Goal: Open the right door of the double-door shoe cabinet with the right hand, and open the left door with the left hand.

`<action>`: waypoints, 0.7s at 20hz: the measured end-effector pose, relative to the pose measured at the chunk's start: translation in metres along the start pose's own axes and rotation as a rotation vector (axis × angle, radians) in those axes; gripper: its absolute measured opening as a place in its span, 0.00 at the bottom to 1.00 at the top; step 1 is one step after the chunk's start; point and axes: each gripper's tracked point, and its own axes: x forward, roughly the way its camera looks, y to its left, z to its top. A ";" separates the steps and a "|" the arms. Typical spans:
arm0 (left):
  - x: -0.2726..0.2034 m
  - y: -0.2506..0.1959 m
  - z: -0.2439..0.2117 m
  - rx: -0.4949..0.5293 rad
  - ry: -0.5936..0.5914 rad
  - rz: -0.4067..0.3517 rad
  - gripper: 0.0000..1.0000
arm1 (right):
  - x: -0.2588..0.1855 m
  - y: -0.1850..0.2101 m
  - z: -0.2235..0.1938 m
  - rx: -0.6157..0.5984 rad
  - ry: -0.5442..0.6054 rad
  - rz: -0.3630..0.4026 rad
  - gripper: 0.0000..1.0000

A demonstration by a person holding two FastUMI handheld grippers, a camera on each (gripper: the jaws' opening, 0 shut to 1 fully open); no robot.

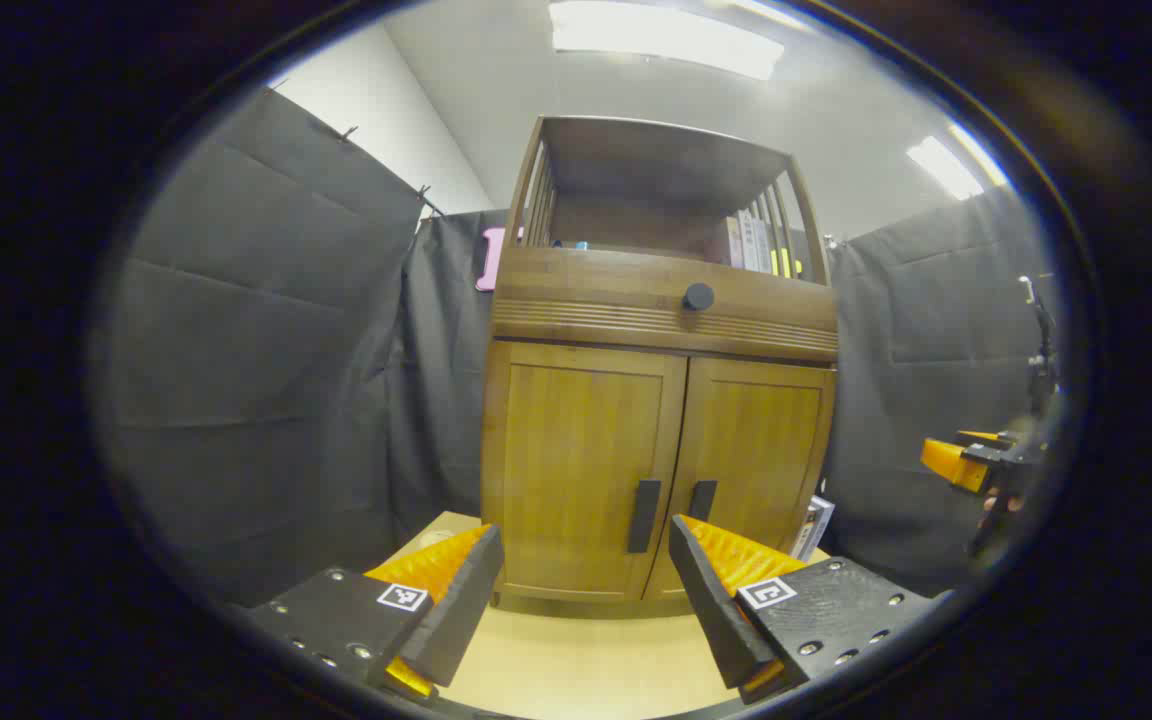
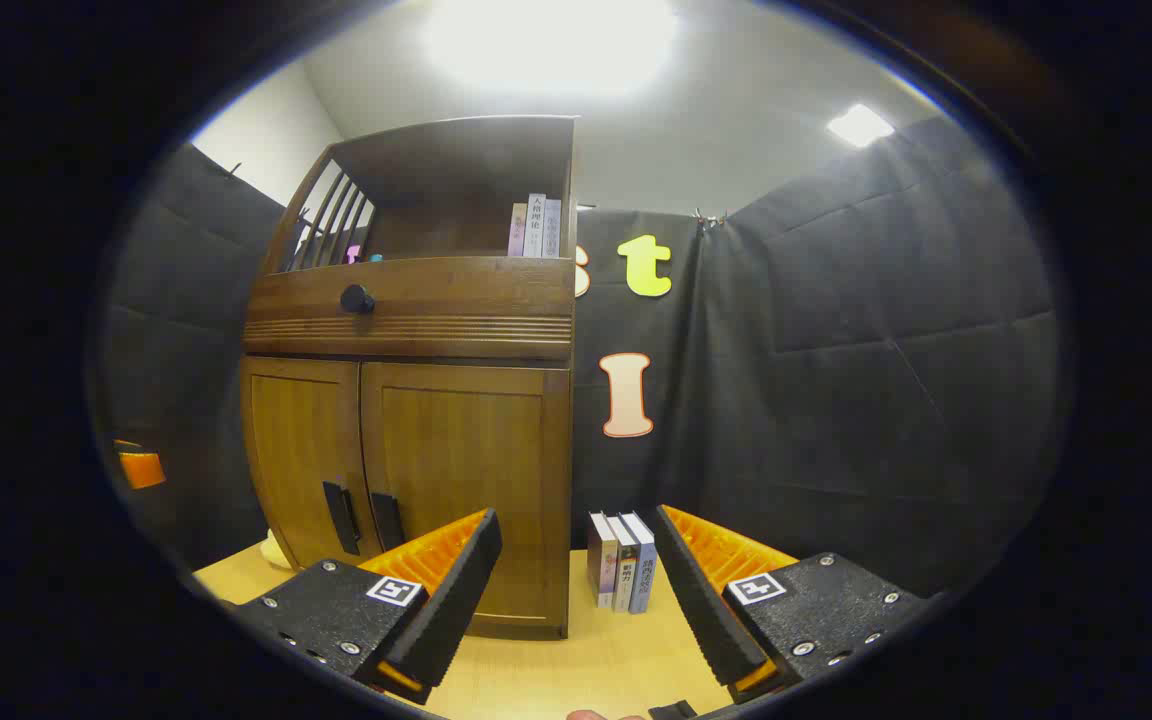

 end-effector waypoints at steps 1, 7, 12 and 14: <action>-0.003 0.001 0.000 0.011 0.006 0.032 1.00 | 0.000 0.001 -0.007 0.005 0.012 0.025 0.96; -0.025 -0.013 -0.004 -0.041 0.005 0.145 1.00 | -0.006 -0.017 -0.043 -0.036 0.028 0.124 0.95; -0.020 -0.008 0.001 0.020 -0.008 0.198 1.00 | -0.004 -0.027 -0.060 0.002 0.075 0.110 0.95; -0.008 -0.009 -0.006 0.013 0.002 0.188 0.97 | 0.000 -0.022 -0.065 0.011 0.096 0.116 0.95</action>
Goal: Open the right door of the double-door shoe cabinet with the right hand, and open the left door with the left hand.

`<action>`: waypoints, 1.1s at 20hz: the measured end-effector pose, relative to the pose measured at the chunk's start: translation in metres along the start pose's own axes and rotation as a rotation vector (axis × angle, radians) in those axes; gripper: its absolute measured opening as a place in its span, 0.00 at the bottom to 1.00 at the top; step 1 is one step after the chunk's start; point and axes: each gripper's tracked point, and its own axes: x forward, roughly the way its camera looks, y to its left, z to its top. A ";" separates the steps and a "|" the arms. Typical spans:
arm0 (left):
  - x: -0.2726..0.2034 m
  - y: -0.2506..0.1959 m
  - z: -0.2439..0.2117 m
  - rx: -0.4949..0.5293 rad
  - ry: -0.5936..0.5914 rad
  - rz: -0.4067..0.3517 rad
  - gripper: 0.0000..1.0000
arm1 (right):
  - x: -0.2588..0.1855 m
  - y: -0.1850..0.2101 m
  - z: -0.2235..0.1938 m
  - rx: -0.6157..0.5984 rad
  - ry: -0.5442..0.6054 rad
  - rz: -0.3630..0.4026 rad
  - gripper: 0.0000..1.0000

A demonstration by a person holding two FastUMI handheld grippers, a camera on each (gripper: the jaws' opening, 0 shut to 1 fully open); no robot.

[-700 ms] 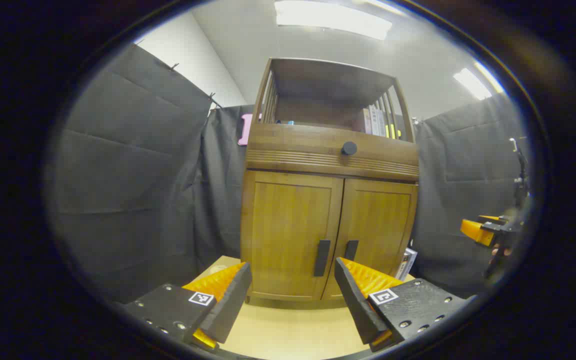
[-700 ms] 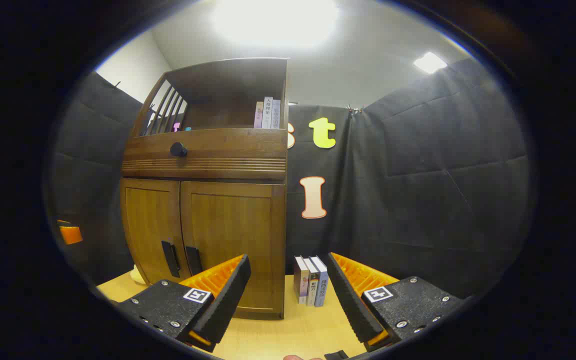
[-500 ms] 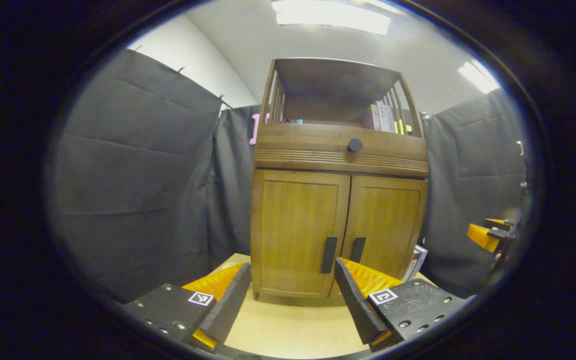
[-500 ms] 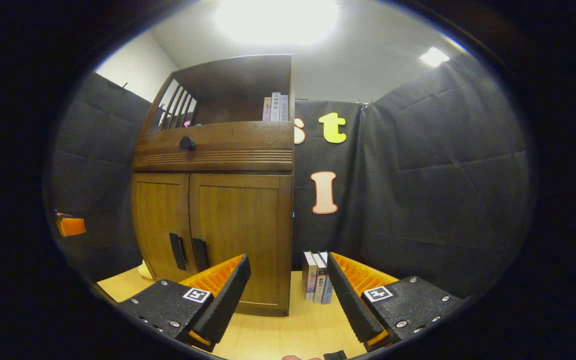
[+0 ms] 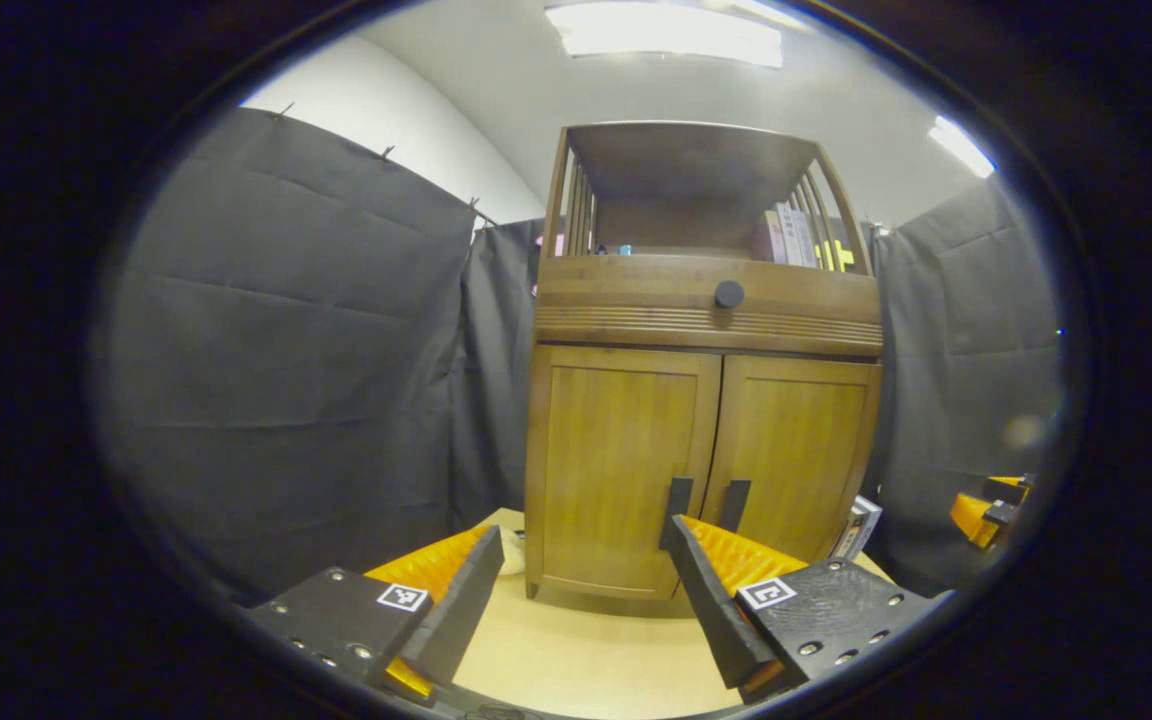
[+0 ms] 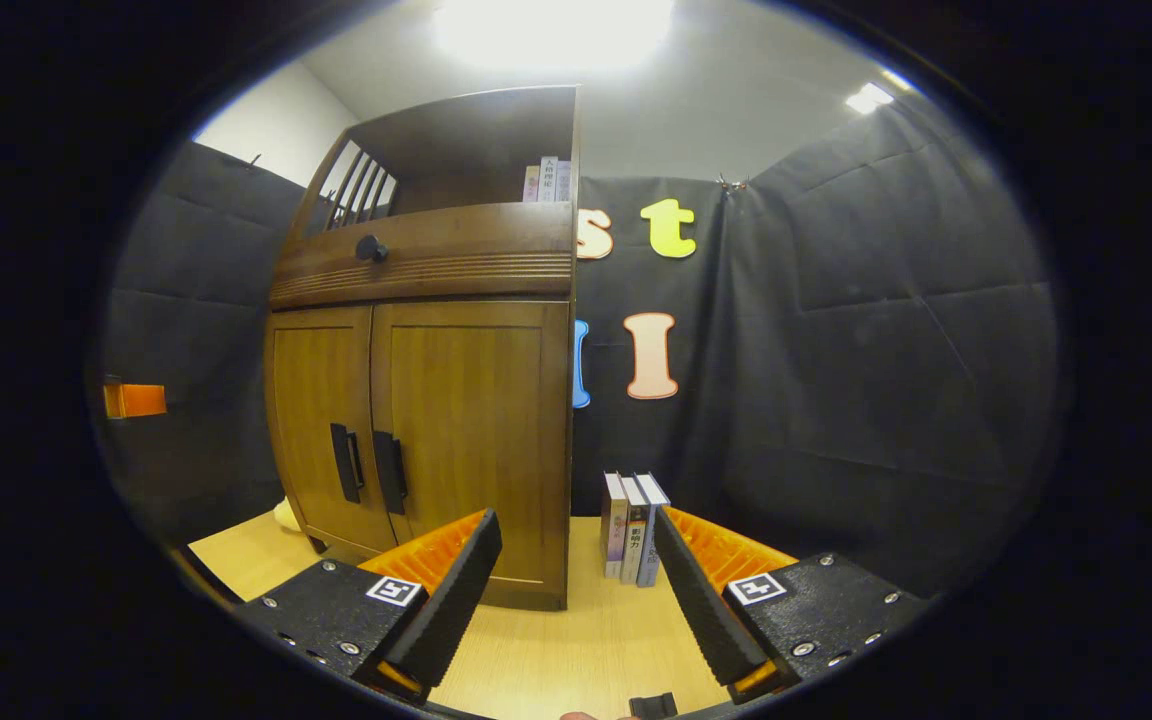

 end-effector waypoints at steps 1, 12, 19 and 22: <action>0.005 -0.002 -0.002 0.001 0.006 -0.004 0.93 | 0.003 0.003 -0.001 0.004 0.008 0.002 0.95; 0.044 0.018 -0.016 0.064 -0.003 -0.066 0.96 | 0.047 0.071 0.008 0.091 0.048 0.000 0.95; 0.051 0.055 -0.041 0.031 0.054 -0.084 1.00 | 0.086 0.119 0.017 0.129 0.057 0.015 0.94; 0.042 0.077 -0.061 0.029 0.091 -0.064 0.96 | 0.108 0.144 0.027 0.130 0.025 0.021 0.93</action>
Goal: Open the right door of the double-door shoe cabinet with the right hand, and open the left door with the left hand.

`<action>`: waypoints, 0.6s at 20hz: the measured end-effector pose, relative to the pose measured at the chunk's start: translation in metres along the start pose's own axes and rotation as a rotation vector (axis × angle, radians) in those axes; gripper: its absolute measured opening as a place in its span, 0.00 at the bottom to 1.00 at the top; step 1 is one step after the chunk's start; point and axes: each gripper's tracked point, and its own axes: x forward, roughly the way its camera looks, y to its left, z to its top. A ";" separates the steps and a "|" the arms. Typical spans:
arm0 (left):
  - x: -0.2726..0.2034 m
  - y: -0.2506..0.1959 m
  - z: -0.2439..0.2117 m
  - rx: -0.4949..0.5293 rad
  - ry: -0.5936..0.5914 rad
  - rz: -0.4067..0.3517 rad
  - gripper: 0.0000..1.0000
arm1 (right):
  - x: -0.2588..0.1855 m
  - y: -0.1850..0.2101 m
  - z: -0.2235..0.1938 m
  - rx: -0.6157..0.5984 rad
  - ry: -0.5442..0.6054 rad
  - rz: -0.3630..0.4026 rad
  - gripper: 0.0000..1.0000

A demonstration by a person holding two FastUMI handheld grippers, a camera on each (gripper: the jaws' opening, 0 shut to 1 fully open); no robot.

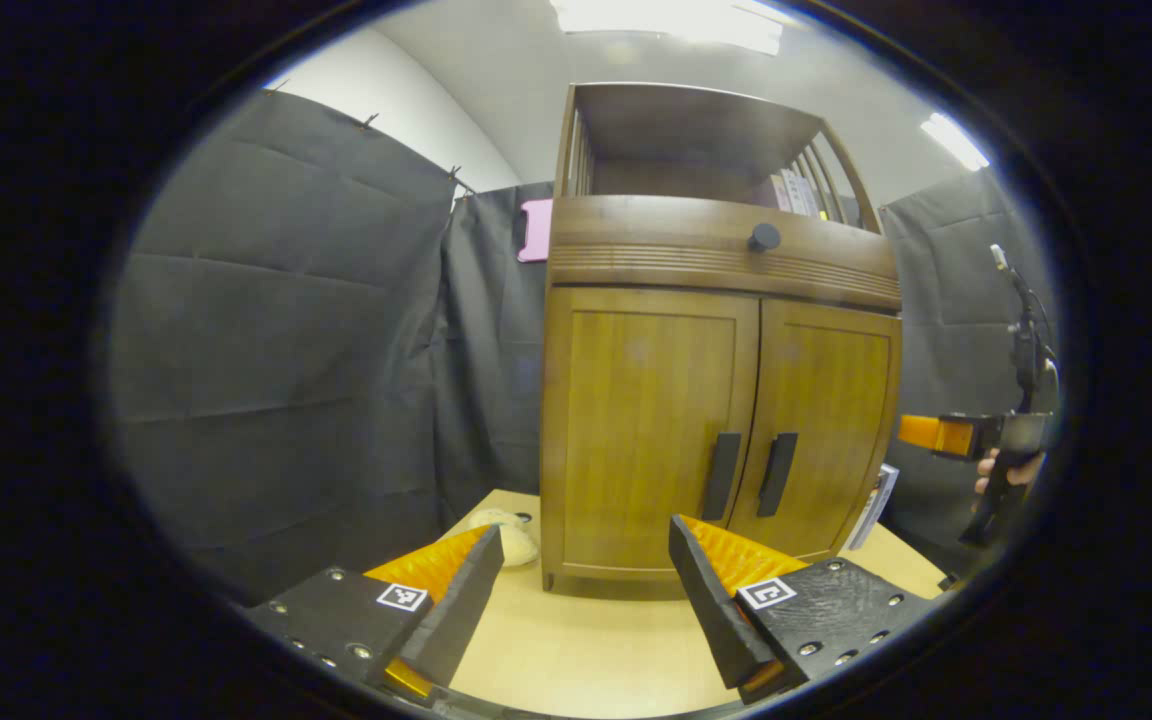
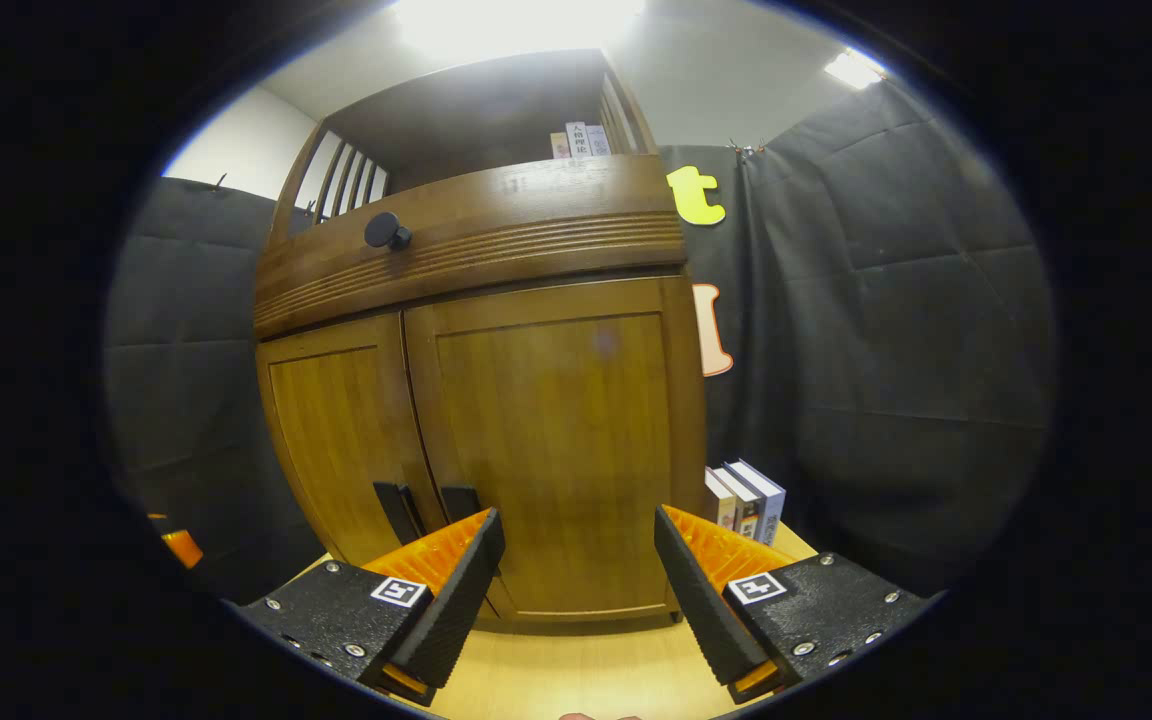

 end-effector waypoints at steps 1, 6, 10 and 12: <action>-0.003 0.008 -0.006 0.003 0.014 0.018 0.97 | 0.009 0.009 0.004 -0.007 -0.011 0.005 0.92; -0.009 0.037 -0.032 -0.050 0.052 0.051 1.00 | 0.049 0.054 0.011 -0.046 -0.026 0.039 0.93; -0.013 0.058 -0.042 -0.083 0.063 0.070 1.00 | 0.072 0.081 -0.002 -0.049 -0.006 0.053 0.93; -0.015 0.062 -0.045 -0.098 0.067 0.065 1.00 | 0.081 0.088 -0.016 -0.045 0.027 0.043 0.92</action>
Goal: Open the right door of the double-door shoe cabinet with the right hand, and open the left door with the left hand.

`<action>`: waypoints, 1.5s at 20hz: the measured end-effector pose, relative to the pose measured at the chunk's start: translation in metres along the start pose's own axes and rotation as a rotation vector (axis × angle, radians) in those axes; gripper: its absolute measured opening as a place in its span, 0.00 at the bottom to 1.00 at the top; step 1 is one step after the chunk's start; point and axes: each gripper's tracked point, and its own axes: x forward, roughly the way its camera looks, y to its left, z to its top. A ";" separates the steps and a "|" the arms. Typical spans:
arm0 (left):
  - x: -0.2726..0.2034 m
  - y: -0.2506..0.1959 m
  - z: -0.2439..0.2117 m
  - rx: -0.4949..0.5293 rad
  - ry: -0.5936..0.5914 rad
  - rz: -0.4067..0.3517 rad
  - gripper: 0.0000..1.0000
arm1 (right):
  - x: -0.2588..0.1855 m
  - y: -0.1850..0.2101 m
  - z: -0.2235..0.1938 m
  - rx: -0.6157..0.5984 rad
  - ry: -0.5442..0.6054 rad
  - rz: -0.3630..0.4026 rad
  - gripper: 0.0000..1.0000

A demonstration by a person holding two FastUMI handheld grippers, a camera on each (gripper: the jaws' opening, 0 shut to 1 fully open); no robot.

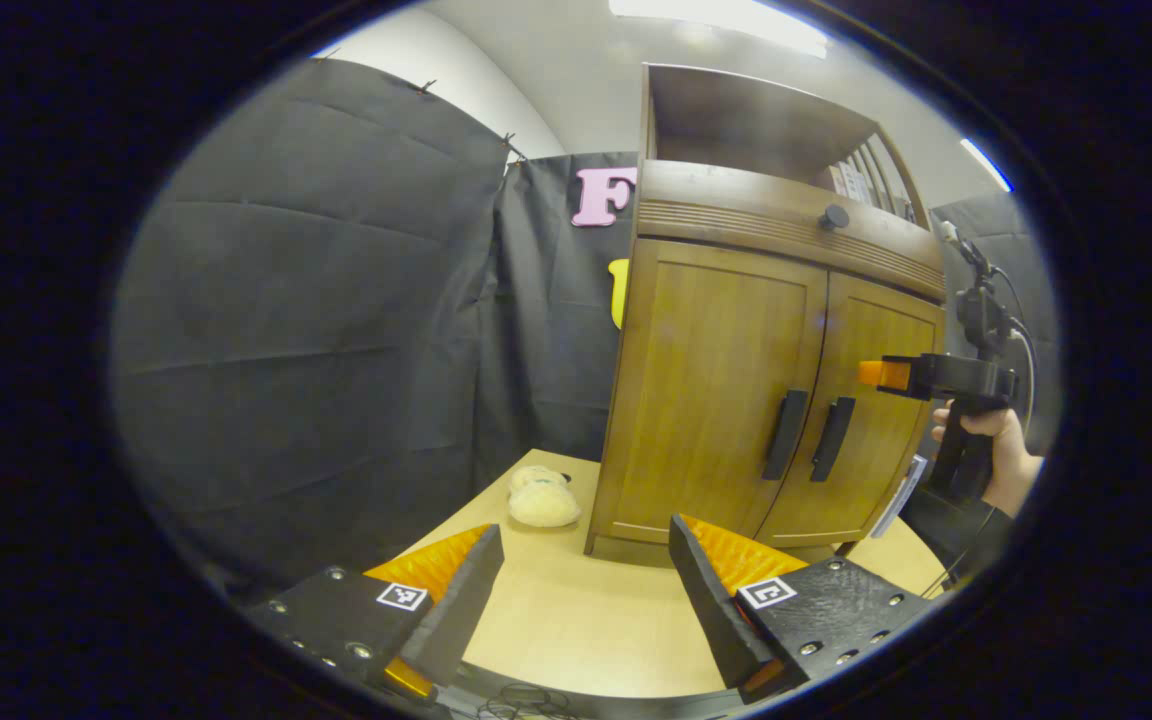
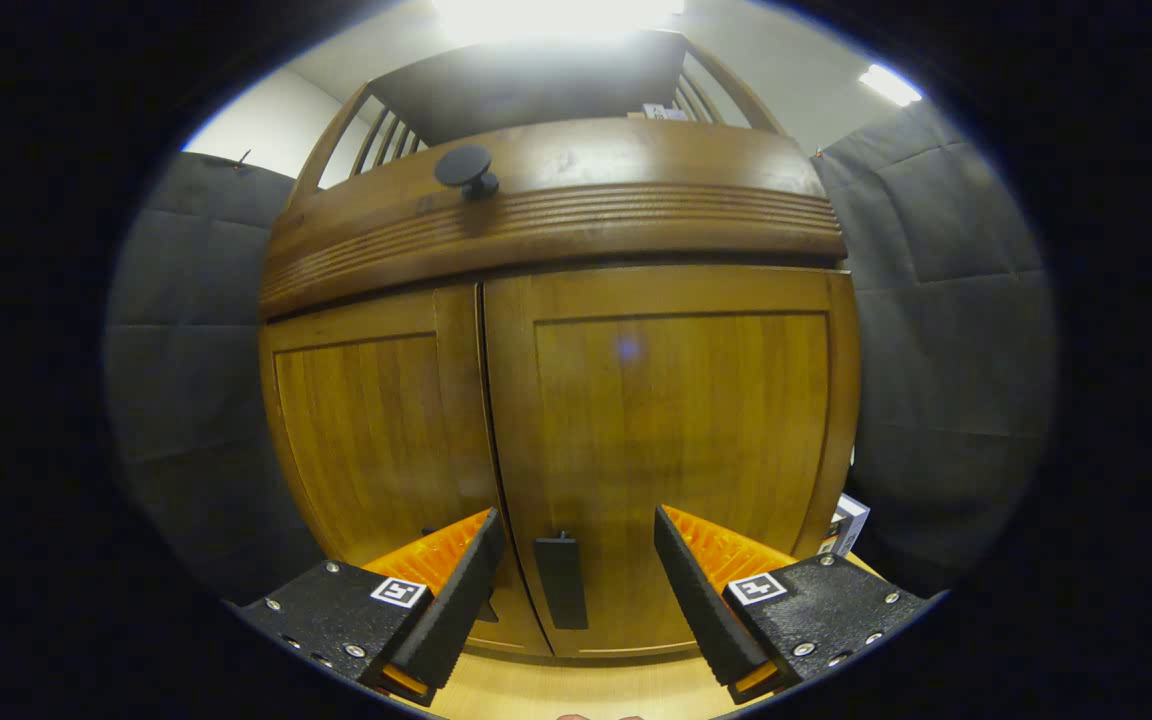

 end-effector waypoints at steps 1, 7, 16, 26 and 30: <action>0.002 0.001 0.000 -0.002 0.004 0.001 1.00 | 0.005 0.001 -0.005 0.005 0.012 -0.011 0.93; 0.011 0.001 -0.005 -0.005 0.045 -0.005 0.96 | 0.033 0.008 -0.032 -0.002 0.099 -0.049 0.93; 0.024 -0.018 -0.011 0.055 0.049 -0.093 1.00 | 0.052 0.026 -0.044 0.005 0.194 -0.069 0.76; 0.023 -0.036 -0.015 0.128 0.062 -0.149 0.96 | 0.060 0.032 -0.049 0.044 0.221 -0.053 0.30; 0.022 -0.049 -0.020 0.132 0.068 -0.182 1.00 | 0.062 0.035 -0.047 0.043 0.216 -0.022 0.30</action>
